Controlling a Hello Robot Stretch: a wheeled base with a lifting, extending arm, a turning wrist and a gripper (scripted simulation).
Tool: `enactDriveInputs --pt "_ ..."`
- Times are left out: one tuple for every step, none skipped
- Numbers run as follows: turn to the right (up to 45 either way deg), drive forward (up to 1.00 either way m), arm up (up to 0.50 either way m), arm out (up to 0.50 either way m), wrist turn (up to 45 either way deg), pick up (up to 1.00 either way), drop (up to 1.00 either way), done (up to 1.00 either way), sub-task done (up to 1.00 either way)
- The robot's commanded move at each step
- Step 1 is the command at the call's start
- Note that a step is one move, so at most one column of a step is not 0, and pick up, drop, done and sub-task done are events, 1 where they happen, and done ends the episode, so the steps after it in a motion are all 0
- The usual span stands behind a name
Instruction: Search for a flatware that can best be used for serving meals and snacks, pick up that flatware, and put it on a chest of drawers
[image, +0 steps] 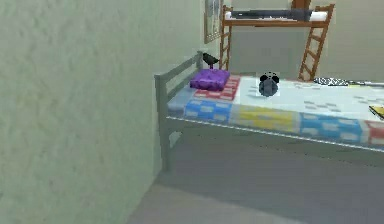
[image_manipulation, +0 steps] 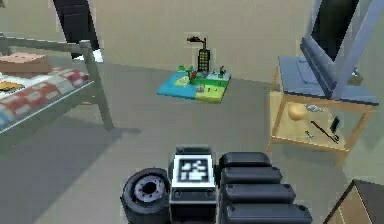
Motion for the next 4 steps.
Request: enactDriveInputs --pt "-45.0 0.00 0.00 0.00 0.0 0.00 0.00 0.00 0.00" --pt "-45.0 0.00 0.00 0.00 0.0 0.00 0.00 0.00 0.00" --pt "-9.0 0.00 0.00 0.00 0.0 0.00 0.00 0.00 0.00" --pt "45.0 0.00 0.00 0.00 0.0 0.00 0.00 0.00 0.00"
